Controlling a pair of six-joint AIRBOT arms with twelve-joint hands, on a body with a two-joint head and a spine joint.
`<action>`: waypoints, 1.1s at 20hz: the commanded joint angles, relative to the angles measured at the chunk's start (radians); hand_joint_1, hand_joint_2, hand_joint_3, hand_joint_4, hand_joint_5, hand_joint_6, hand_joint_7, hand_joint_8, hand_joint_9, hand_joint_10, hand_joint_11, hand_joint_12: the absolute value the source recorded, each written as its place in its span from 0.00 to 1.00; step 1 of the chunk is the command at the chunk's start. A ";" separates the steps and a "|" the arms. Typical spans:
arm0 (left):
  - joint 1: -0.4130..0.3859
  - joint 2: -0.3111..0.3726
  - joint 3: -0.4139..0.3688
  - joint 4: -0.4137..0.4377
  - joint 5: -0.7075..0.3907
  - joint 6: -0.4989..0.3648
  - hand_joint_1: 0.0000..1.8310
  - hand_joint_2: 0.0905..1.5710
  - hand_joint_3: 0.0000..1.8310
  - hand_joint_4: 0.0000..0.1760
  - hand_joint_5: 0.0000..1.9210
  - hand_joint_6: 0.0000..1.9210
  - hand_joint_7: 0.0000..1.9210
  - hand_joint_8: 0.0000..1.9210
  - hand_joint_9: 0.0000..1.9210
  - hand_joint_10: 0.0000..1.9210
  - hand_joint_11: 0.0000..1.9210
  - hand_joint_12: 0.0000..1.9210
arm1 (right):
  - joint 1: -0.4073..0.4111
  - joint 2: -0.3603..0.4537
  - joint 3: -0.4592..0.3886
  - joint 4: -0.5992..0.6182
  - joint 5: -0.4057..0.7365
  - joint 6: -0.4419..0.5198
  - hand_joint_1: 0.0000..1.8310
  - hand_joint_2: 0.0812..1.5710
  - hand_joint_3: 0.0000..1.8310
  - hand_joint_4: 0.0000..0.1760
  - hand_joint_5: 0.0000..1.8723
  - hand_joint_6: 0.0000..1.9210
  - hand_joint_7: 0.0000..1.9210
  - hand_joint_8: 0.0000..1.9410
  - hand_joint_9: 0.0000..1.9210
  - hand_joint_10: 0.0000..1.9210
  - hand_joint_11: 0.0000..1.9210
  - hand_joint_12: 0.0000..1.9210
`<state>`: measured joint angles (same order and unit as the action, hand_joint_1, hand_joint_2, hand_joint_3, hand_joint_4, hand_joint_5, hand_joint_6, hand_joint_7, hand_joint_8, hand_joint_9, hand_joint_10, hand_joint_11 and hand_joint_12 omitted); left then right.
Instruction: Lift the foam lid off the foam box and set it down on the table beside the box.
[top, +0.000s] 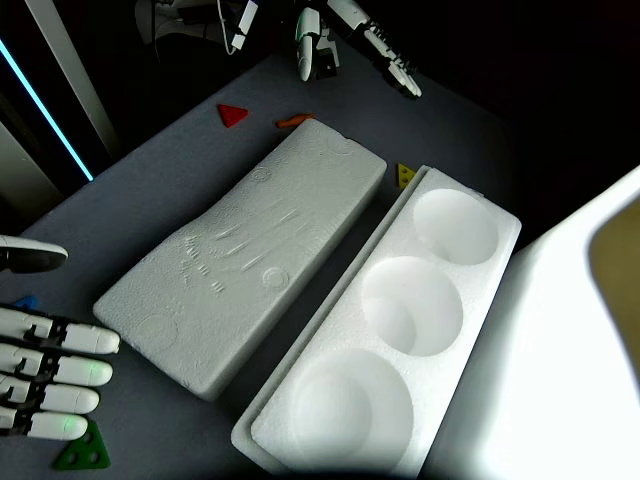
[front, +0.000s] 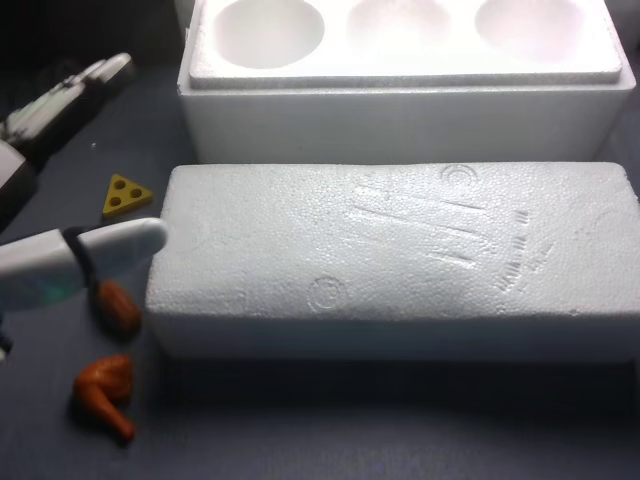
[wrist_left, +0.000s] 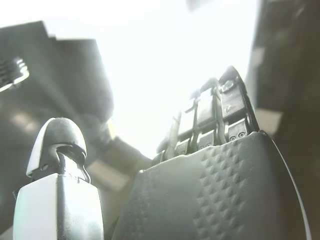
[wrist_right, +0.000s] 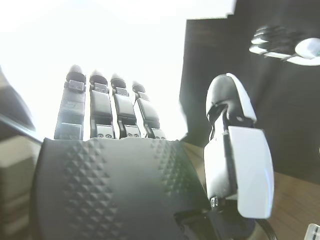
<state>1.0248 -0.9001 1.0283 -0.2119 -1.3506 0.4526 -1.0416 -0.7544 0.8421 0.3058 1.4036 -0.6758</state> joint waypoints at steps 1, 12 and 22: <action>-0.016 0.009 0.007 -0.003 -0.100 0.002 0.22 0.71 0.01 0.28 0.00 0.00 0.00 0.00 0.00 0.00 0.02 0.01 | 0.013 0.012 0.010 -0.001 0.105 -0.002 0.20 0.79 0.01 0.00 0.00 0.00 0.00 0.00 0.00 0.00 0.02 0.01; -0.321 -0.061 0.145 0.259 0.189 -0.028 0.28 0.75 0.00 0.29 0.02 0.00 0.00 0.00 0.00 0.00 0.00 0.00 | 0.373 -0.071 0.139 -0.230 -0.244 -0.072 0.20 0.76 0.01 0.02 0.00 0.00 0.00 0.00 0.00 0.00 0.00 0.64; -0.479 -0.132 0.210 0.444 0.326 -0.097 0.20 0.73 0.00 0.40 0.01 0.00 0.00 0.00 0.00 0.00 0.00 0.00 | 0.420 -0.117 0.178 -0.265 -0.317 -0.073 0.17 0.80 0.00 0.03 0.00 0.00 0.00 0.00 0.00 0.00 0.00 0.33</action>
<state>0.5545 -1.0332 1.2339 0.2684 -0.9112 0.3614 -0.6323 -0.8810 1.0145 0.0303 0.9615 -0.7528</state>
